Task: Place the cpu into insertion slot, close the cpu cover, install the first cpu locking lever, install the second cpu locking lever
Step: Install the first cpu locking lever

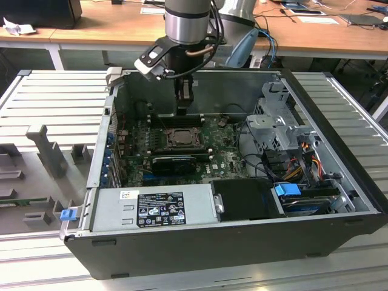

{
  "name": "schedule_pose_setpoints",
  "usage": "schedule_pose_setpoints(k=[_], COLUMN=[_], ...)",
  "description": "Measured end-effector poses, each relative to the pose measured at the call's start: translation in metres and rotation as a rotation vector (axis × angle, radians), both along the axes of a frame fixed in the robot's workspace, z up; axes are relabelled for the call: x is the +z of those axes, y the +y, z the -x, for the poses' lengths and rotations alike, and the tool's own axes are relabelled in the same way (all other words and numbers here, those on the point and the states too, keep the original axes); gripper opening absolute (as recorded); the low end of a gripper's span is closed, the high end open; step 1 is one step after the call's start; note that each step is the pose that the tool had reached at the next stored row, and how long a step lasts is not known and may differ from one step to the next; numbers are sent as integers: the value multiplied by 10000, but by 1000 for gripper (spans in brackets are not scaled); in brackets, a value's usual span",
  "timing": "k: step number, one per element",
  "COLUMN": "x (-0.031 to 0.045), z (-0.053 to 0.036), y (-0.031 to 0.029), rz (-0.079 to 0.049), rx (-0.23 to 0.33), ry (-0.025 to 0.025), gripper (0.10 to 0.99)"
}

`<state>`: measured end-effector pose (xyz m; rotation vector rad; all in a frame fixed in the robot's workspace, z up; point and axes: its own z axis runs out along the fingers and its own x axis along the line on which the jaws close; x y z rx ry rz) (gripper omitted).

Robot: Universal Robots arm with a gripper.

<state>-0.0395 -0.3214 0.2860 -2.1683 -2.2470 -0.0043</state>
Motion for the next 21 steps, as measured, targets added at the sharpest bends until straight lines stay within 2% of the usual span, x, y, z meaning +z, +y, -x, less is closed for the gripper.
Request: schedule_pose_setpoints(k=[2,8,21], x=[1,1,1], z=[0,0,0], y=[0,0,0], rz=[2,2,2], rx=[140,1138,2270], ry=[1,1,0], gripper=[106,106,106])
